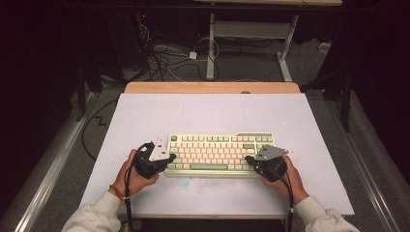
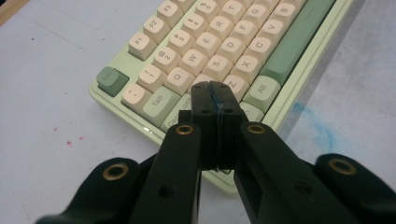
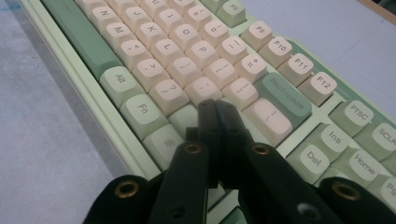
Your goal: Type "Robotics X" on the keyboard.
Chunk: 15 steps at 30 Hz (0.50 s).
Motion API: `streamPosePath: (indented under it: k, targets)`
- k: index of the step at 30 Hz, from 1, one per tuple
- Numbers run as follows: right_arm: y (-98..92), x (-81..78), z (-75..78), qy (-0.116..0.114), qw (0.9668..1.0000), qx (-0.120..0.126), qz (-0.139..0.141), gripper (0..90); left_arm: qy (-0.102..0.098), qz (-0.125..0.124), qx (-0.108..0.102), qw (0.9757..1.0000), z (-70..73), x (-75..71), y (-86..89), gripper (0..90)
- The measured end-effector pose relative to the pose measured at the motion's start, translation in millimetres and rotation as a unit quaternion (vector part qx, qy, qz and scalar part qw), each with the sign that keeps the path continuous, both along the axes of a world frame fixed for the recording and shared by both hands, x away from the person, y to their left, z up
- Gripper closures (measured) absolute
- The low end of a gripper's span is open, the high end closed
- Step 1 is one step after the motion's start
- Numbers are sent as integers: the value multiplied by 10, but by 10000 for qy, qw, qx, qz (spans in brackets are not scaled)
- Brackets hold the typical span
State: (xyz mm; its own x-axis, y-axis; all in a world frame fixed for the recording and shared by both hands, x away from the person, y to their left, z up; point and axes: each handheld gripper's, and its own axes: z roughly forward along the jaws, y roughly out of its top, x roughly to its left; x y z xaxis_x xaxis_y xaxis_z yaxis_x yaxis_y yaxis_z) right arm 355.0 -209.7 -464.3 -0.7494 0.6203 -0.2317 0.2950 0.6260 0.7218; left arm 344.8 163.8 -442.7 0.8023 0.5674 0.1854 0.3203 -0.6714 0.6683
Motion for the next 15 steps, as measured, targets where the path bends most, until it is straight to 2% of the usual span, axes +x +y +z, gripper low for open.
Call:
streamPosePath:
  k: [6, 15]
  targets:
    - [13, -15, -4, -73, 10000, -58, -1, 900, 30, -10, -39, 10000, 16, 75, -79, 874]
    - [10, -19, -8, -89, 9999, -59, 10, 900, 79, -223, 127, 9996, 21, 153, -241, 874]
